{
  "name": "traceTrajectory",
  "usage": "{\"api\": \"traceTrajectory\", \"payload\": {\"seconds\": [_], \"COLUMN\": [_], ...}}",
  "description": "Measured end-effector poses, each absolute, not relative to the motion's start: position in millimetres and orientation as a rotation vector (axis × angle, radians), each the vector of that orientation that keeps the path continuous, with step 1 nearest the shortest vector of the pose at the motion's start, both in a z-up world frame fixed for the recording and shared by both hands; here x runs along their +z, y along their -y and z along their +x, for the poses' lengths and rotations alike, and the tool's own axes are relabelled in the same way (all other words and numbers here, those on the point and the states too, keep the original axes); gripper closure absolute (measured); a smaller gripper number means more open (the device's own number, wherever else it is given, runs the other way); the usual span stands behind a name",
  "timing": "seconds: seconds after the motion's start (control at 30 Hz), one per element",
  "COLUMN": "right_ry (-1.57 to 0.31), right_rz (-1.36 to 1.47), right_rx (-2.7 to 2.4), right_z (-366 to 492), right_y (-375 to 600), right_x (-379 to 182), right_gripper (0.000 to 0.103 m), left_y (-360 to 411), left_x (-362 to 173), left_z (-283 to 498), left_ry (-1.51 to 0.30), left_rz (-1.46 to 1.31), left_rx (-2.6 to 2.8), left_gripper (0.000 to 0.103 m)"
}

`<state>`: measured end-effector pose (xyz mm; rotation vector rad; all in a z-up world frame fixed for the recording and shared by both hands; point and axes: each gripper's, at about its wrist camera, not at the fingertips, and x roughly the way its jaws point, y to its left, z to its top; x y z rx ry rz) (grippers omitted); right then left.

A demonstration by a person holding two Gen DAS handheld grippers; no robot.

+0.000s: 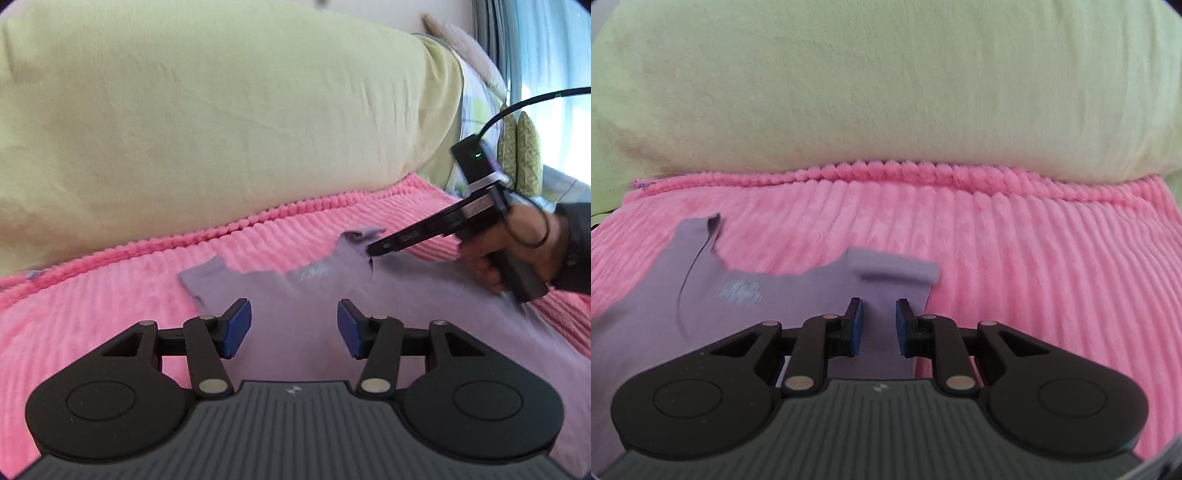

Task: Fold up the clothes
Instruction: 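Open both grippers and smooth the T-shirt flat on the blanket, then grasp the T-shirt hem with the left gripper while the right gripper grasps it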

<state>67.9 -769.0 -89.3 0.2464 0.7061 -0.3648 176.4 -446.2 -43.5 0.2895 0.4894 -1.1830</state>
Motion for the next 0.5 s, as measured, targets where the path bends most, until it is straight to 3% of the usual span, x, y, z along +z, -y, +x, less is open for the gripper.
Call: {"api": "traceTrajectory", "payload": {"seconds": [0.2, 0.4, 0.5], "right_ry": [-0.502, -0.526, -0.577], "right_rz": [0.311, 0.244, 0.160], "right_rx": [-0.435, -0.360, -0.296], "right_z": [74, 0, -64], "right_y": [787, 741, 703], "right_x": [-84, -65, -61], "right_gripper": [0.086, 0.084, 0.076], "left_y": [425, 380, 352], "left_x": [-56, -56, -55], "left_z": [166, 128, 95], "left_ry": [-0.511, -0.430, -0.364], "left_rz": [0.357, 0.565, 0.685], "left_rx": [-1.182, -1.222, -1.286], "left_gripper": [0.043, 0.041, 0.039]}}
